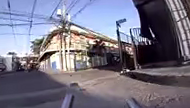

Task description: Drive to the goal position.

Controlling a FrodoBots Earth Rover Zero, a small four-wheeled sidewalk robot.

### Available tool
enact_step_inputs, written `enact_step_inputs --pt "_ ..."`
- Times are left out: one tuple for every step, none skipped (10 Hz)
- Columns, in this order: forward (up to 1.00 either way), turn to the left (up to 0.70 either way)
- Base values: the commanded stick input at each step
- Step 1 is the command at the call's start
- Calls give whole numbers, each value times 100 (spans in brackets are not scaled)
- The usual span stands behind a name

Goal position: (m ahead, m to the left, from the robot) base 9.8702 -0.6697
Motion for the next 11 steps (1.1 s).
enact_step_inputs --pt "85 -34" --pt "85 -34" --pt "85 -34" --pt "85 -34" --pt "85 -34" --pt "85 -34" --pt "85 -34" --pt "85 -34" --pt "85 -34" --pt "85 -34" --pt "85 -34"
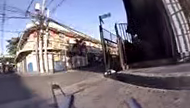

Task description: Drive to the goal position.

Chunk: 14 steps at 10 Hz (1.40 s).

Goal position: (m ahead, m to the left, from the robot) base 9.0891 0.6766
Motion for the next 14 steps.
enact_step_inputs --pt "85 -19" --pt "85 0" --pt "85 0" --pt "85 0" --pt "85 0" --pt "85 0" --pt "85 0" --pt "85 0" --pt "85 0" --pt "85 0" --pt "85 0" --pt "85 0" --pt "85 0" --pt "85 0"
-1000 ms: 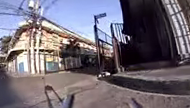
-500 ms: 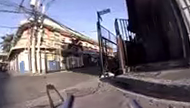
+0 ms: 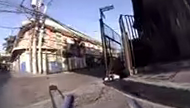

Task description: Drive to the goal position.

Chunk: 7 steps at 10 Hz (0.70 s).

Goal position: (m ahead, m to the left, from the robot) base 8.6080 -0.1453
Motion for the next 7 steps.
enact_step_inputs --pt "85 0" --pt "85 0" --pt "85 0" --pt "85 0" --pt "85 0" --pt "85 0" --pt "85 0"
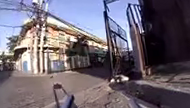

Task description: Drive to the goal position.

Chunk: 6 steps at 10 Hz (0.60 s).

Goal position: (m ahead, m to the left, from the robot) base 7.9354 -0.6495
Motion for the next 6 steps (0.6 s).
enact_step_inputs --pt "85 0" --pt "85 0" --pt "85 0" --pt "85 0" --pt "85 0" --pt "85 0"
